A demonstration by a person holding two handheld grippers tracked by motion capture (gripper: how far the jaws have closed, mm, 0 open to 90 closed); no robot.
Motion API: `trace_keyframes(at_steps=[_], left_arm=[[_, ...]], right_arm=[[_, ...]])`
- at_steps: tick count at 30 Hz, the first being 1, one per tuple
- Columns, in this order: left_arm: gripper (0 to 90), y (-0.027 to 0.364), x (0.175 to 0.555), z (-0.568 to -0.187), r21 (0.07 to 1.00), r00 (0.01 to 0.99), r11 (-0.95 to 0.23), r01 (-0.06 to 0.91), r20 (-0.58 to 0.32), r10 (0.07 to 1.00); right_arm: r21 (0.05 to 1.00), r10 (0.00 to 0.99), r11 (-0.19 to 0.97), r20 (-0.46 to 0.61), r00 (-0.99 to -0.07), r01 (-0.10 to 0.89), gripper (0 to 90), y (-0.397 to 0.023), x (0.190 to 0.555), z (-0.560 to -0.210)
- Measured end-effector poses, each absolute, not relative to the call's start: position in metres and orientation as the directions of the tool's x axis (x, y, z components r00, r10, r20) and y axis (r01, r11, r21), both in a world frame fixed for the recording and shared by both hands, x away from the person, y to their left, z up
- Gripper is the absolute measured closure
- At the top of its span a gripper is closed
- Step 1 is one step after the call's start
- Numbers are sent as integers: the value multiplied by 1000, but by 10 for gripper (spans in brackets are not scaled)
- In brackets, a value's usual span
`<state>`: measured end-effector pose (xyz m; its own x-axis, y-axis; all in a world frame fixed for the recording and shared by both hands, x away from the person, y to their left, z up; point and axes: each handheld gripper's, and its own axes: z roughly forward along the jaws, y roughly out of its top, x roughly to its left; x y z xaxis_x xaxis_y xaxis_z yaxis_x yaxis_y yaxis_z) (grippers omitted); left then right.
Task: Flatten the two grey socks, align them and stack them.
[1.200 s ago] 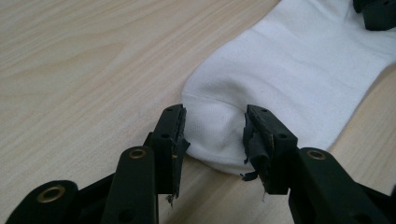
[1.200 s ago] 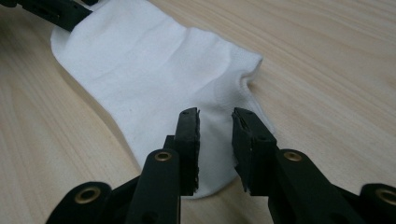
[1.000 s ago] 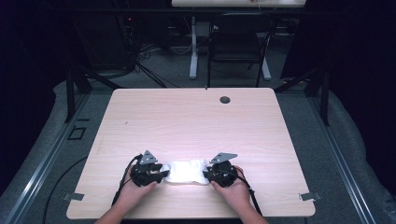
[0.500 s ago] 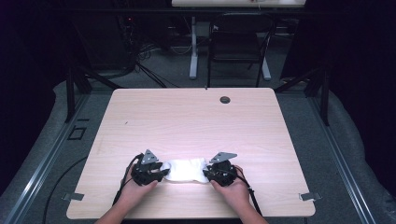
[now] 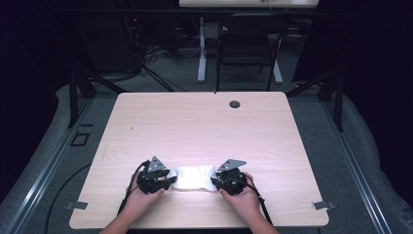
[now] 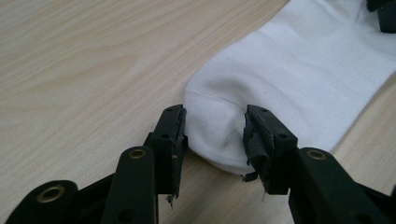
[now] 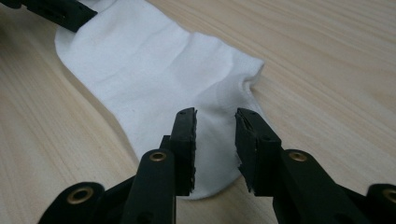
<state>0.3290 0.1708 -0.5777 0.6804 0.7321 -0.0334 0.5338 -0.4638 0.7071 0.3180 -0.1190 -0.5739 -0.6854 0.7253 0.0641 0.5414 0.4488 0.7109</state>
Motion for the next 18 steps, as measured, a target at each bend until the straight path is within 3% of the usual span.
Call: trace_keyframes(at_steps=[10,18], left_arm=[[487,172,324,-569,734,671,-446,512,-18,741],[423,185,321,-560,759,655,-405,510,-37,755]], right_arm=[[745,711,444,45,-702,497,554,-120,311,-560],[750,699,466,14,-715,470,515,-129,304,-552]])
